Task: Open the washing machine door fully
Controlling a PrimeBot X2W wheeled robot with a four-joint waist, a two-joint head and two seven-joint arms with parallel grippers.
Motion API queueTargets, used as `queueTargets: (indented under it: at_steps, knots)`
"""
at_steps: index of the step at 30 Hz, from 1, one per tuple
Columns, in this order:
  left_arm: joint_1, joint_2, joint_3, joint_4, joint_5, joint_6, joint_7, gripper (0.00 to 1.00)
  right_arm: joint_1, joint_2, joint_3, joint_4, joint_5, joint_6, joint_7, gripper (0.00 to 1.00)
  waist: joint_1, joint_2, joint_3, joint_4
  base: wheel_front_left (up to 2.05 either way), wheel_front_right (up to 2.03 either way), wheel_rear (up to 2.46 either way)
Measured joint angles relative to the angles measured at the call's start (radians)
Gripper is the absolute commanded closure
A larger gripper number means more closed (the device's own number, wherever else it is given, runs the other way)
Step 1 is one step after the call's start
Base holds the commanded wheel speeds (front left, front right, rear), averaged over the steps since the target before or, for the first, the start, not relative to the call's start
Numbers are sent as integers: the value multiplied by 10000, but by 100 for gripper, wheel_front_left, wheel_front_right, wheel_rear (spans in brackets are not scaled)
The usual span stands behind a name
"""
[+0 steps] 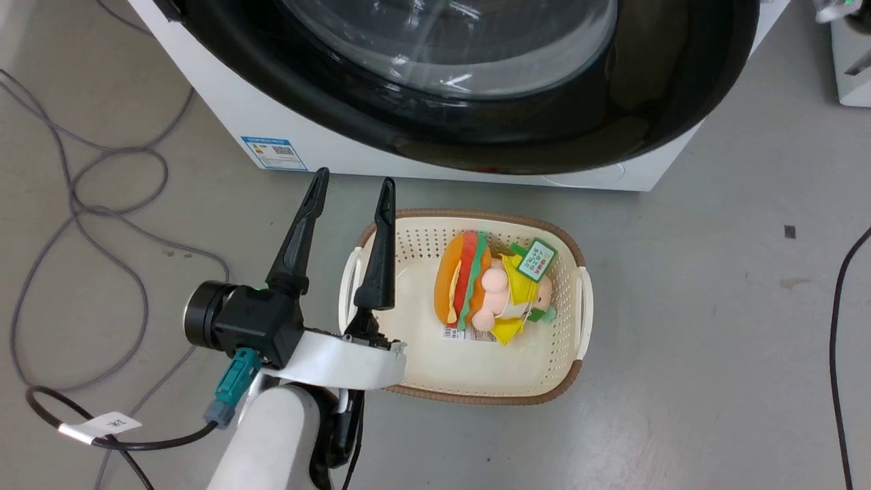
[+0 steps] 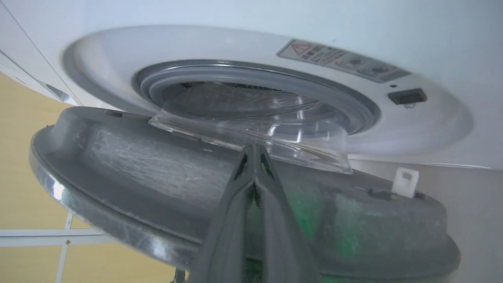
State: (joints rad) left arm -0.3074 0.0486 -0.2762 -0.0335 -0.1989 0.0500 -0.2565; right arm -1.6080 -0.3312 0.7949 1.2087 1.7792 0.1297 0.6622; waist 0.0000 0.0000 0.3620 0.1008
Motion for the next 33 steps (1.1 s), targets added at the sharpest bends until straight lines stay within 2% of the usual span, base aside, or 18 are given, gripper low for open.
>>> queueTargets:
  at_steps: [8, 15, 33]
  knots:
    - [4, 0, -17, 111, 0, 2, 0, 0, 722, 128, 33, -115, 77, 0, 316, 100, 0, 0, -279, 29, 0, 0, 0]
    - [259, -2, -19, 384, 4, -2, 0, 0, 1721, 268, 102, -685, 186, 0, 796, 100, 0, 0, -793, 40, 0, 0, 0]
    - [1629, -2, 330, 1141, 322, -182, 0, 0, 4803, 454, 441, -3250, 796, 0, 1294, 100, -1, 0, -2496, 202, 0, 0, 0]
